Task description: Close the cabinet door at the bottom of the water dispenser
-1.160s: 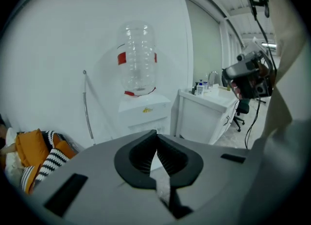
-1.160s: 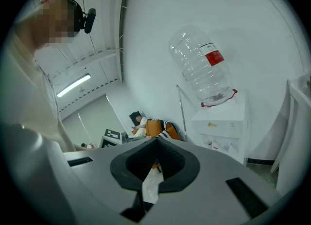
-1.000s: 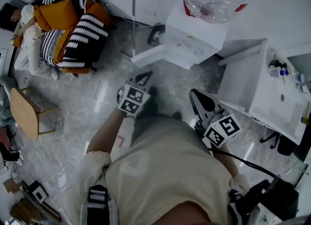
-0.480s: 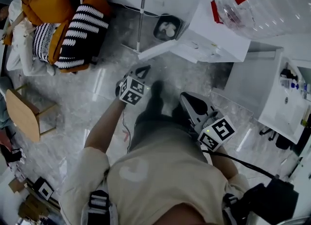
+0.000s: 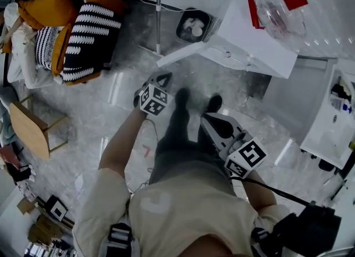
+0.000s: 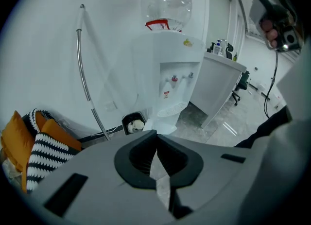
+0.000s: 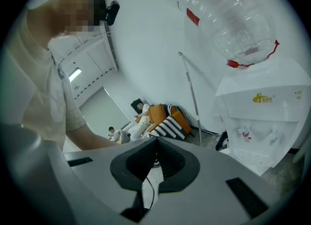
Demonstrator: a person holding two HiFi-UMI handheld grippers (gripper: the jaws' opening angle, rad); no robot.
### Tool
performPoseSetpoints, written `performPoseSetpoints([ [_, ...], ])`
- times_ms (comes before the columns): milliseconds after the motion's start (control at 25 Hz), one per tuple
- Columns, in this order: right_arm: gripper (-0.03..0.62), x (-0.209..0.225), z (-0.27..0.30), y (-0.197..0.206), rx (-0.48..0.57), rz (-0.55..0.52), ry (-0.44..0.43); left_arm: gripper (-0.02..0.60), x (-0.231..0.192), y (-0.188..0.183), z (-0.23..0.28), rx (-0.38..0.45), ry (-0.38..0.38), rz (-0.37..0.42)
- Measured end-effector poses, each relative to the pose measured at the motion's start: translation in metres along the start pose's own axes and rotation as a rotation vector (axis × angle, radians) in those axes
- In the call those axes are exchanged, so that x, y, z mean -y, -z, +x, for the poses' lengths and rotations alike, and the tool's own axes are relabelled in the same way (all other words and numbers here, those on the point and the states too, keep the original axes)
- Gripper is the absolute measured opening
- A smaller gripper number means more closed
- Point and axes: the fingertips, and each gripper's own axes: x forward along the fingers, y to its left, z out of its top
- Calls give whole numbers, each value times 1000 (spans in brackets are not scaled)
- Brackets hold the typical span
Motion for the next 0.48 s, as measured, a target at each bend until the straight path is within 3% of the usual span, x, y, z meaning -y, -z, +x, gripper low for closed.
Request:
performPoseSetpoints([
  [240, 11, 26, 14, 8, -30, -28, -15, -5, -5, 18, 35, -19, 9, -1],
  [480, 11, 46, 33, 18, -35, -45, -9, -5, -20, 59, 64, -83, -19, 18],
])
